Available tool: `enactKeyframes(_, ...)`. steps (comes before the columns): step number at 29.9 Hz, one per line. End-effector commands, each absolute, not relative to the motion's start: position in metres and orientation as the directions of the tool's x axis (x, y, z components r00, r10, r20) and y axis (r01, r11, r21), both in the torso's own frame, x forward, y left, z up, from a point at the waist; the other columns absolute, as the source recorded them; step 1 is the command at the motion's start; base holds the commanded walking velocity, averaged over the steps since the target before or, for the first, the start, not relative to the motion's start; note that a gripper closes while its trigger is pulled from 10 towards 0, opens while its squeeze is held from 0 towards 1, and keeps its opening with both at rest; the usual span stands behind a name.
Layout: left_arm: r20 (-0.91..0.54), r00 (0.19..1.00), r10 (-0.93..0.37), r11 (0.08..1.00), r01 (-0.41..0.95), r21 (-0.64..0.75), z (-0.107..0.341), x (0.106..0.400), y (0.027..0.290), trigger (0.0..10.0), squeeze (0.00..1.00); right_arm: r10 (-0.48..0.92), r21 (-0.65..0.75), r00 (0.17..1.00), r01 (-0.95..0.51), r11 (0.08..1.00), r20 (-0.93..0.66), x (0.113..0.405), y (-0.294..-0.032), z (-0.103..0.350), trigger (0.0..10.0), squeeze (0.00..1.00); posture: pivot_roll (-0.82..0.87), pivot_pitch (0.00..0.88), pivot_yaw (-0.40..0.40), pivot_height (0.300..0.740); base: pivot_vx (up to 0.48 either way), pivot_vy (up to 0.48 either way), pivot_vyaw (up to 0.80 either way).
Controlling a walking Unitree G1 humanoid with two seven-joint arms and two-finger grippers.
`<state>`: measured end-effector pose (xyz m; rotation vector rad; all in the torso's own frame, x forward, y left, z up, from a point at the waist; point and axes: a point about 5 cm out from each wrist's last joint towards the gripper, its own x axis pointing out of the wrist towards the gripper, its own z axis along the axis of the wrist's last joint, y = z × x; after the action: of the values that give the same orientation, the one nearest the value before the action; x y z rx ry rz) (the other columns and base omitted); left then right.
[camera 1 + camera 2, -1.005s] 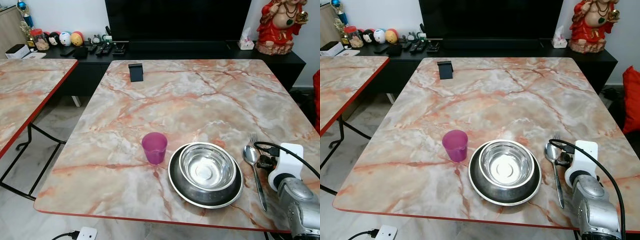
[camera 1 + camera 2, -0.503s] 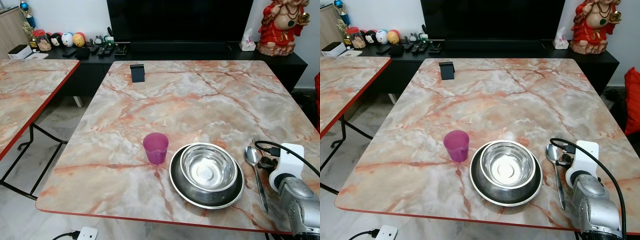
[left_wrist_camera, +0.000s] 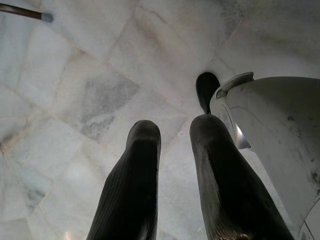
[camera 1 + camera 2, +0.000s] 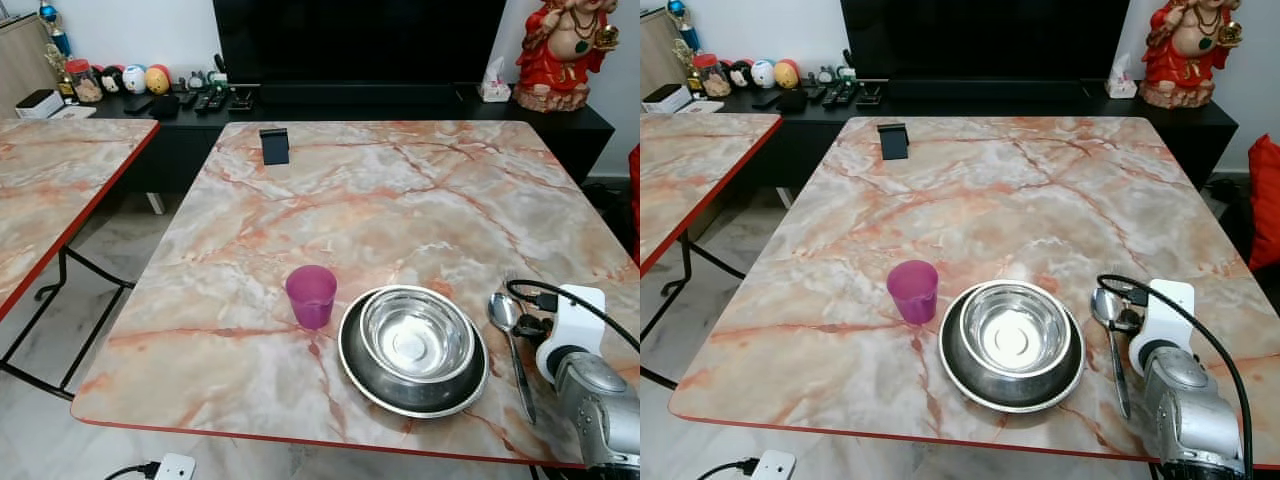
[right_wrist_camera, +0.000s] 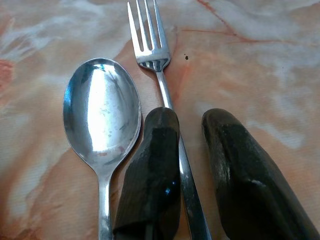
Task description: Setting the table
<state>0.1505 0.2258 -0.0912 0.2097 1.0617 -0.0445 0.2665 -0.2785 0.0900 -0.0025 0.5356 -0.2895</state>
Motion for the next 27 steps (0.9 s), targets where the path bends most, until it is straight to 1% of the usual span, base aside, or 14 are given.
enactKeyframes(1,-0.876,0.477,0.073,0.978,0.139,0.156,-0.092,0.148,0.229,10.0,0.00,-0.261,-0.067,0.811,0.266,0.962,-0.525,0.265,-0.275,0.087,10.0,0.00,-0.02,0.000,0.033,0.727,0.000,0.000,0.00)
enactKeyframes(18,-0.873,0.481,0.077,0.978,0.136,0.161,-0.091,0.149,0.230,10.0,0.00,-0.275,-0.063,0.838,0.279,0.958,-0.471,0.272,-0.276,0.103,10.0,0.00,-0.02,0.000,0.037,0.727,0.000,0.000,0.00)
enactKeyframes(27,-0.873,0.483,0.074,0.978,0.134,0.157,-0.091,0.150,0.229,10.0,0.00,-0.275,-0.061,0.840,0.279,0.958,-0.468,0.274,-0.275,0.106,10.0,0.00,-0.02,0.000,0.037,0.727,0.000,0.000,0.00)
